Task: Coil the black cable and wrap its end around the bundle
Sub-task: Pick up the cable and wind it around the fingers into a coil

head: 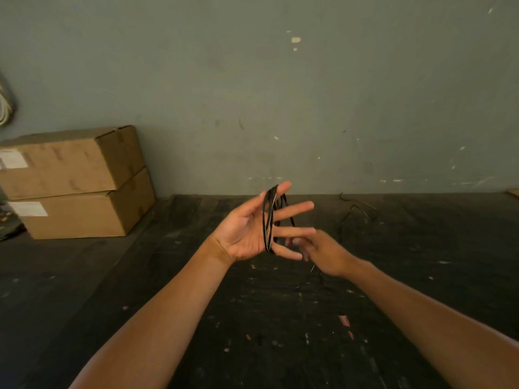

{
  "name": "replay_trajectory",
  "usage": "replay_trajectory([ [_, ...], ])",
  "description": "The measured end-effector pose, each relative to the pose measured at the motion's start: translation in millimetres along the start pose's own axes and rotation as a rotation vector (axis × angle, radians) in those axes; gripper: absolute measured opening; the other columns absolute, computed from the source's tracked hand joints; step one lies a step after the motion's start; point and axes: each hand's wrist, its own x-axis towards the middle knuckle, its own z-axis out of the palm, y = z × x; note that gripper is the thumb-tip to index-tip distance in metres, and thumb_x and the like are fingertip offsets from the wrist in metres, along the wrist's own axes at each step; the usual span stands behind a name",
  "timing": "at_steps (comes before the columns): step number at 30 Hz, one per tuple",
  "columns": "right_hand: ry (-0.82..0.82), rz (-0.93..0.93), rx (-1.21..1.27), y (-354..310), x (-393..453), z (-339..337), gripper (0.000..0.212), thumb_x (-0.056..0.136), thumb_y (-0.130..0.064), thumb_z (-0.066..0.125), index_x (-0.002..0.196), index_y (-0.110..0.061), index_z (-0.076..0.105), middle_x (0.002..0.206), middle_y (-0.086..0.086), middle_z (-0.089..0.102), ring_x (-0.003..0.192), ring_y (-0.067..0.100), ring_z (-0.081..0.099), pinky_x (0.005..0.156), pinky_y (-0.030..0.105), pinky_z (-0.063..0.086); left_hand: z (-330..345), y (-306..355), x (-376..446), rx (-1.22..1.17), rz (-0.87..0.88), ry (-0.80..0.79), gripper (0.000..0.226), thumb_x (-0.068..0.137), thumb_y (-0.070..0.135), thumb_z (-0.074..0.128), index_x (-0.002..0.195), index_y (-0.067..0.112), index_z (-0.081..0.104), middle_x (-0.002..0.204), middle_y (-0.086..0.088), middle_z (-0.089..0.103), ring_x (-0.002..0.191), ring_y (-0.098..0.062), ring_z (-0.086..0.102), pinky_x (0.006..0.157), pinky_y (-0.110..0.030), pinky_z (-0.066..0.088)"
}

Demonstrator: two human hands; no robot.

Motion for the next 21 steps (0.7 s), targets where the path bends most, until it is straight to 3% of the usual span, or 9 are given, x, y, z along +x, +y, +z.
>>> replay_trajectory([
  [3,-0.024,0.031,0.107,2.1,-4.0,27.6,0.024,0.103,-0.014,0.038,0.107,-0.013,0.061,0.071,0.000,0.051,0.056,0.010,0.050,0.056,0.031,0.047,1.6,3.3,4.0,0.008,0.030,0.039,0.042,0.098,0.043,0.040,0.135,0.035,0.057,0.161,-0.016,0.024,0.141,-0.054,0.022,0.097,-0.075,0.026],
  [9,-0.288,0.101,0.176,-17.2,-14.2,63.3,0.020,0.105,-0.027,0.034,0.110,-0.029,0.053,0.068,-0.003,0.046,0.045,0.009,0.056,0.047,0.029,0.050,-3.8,6.1,9.3,-0.049,0.095,0.111,0.043,0.096,0.042,0.044,0.137,0.037,0.055,0.158,-0.016,0.031,0.139,-0.056,0.027,0.095,-0.077,0.027],
  [13,-0.392,0.129,0.204,-38.9,-18.5,60.2,0.020,0.104,-0.029,0.037,0.113,-0.029,0.055,0.070,-0.002,0.044,0.043,0.004,0.041,0.042,0.023,0.038,-12.6,5.9,5.1,-0.033,0.112,0.196,0.043,0.094,0.042,0.049,0.136,0.037,0.057,0.156,-0.015,0.038,0.137,-0.054,0.034,0.093,-0.077,0.030],
  [17,-0.415,0.001,-0.099,-66.4,-20.6,44.1,0.025,0.103,-0.031,0.042,0.116,-0.022,0.062,0.078,-0.016,0.052,0.058,-0.012,0.054,0.055,0.010,0.038,-23.4,4.4,-2.2,-0.015,0.104,0.288,0.045,0.093,0.042,0.051,0.138,0.038,0.055,0.154,-0.014,0.042,0.135,-0.052,0.040,0.090,-0.076,0.033],
  [19,-0.403,-0.072,-0.238,-80.1,-21.0,30.7,0.027,0.101,-0.031,0.046,0.112,-0.019,0.067,0.091,-0.017,0.060,0.080,-0.009,0.060,0.071,0.019,0.046,-28.3,2.0,-4.9,-0.018,0.100,0.319,0.047,0.093,0.043,0.050,0.139,0.037,0.054,0.153,-0.013,0.044,0.134,-0.051,0.042,0.089,-0.074,0.038],
  [21,-0.389,-0.104,-0.346,-92.9,-20.9,16.4,0.023,0.099,-0.031,0.050,0.103,-0.018,0.069,0.107,-0.005,0.066,0.092,0.007,0.065,0.082,0.035,0.051,-32.5,-0.7,-7.2,-0.013,0.086,0.348,0.046,0.093,0.043,0.051,0.138,0.036,0.056,0.151,-0.013,0.047,0.132,-0.050,0.046,0.086,-0.070,0.049],
])
